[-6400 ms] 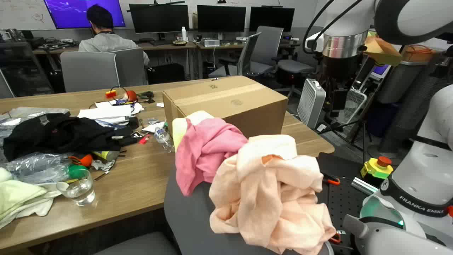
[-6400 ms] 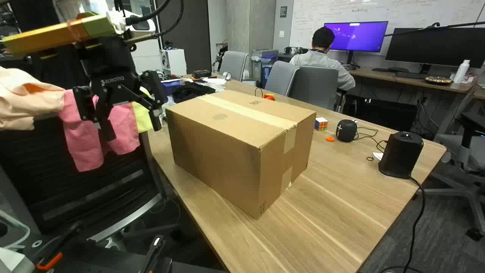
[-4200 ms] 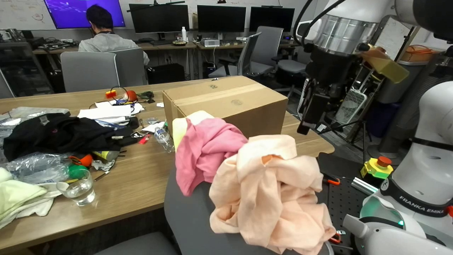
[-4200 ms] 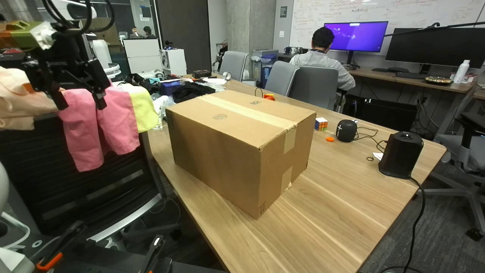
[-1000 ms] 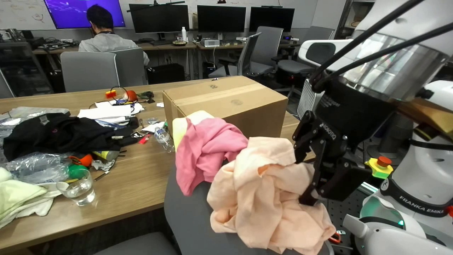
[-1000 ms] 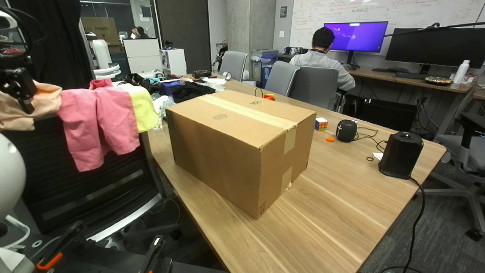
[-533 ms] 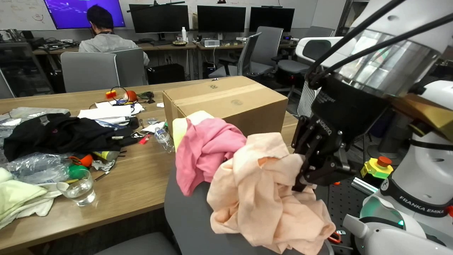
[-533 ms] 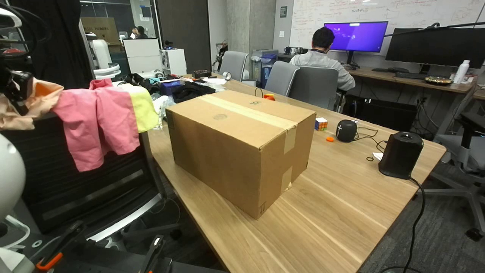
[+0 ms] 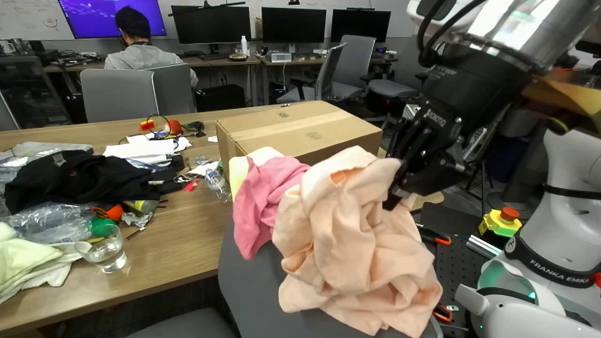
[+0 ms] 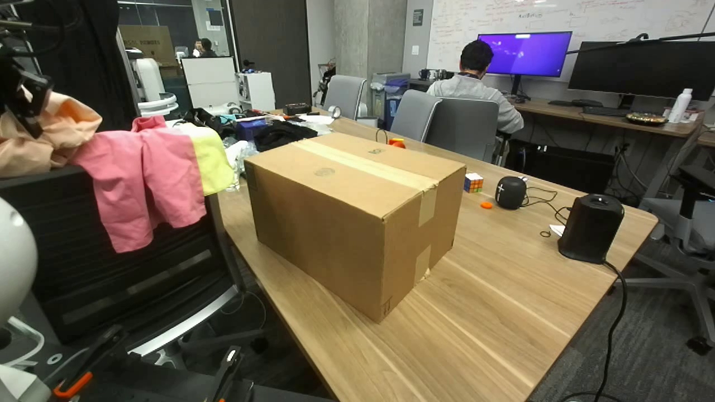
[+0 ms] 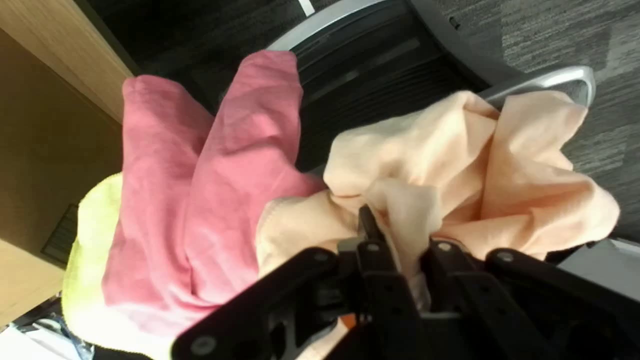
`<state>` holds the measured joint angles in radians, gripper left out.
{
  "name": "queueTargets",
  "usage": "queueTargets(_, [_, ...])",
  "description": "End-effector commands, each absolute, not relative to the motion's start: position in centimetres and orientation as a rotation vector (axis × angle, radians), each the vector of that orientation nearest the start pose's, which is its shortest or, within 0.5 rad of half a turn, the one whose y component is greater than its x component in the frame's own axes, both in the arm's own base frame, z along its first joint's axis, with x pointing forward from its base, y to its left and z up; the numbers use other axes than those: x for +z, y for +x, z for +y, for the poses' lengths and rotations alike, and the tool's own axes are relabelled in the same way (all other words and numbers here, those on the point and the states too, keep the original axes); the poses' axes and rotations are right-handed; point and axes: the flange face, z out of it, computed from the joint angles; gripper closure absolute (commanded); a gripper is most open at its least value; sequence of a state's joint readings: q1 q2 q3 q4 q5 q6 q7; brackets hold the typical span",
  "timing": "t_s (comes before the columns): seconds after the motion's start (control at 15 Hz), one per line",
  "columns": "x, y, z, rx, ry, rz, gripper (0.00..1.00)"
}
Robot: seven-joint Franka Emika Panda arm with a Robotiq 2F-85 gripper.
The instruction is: Move the clothes from the chair headrest to the box
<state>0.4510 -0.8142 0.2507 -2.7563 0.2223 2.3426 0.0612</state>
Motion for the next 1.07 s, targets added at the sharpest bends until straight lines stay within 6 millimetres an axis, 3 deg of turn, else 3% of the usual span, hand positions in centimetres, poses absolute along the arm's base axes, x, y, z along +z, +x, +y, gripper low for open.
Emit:
queueTargets(0.0, [51.2,26.0,20.2,-0.708,-2.797,-0.711,0.89])
queueTargets(0.4, [56.3,29.0,16.3,-0.940,-2.756,-0.656,0.87])
queueTargets(0.67, [58.6,31.6,13.5,-1.032,-2.760,-0.549,0.87])
queueTargets(1.0, [58.7,35.3,10.5,-1.105,-2.834,-0.429,0.86])
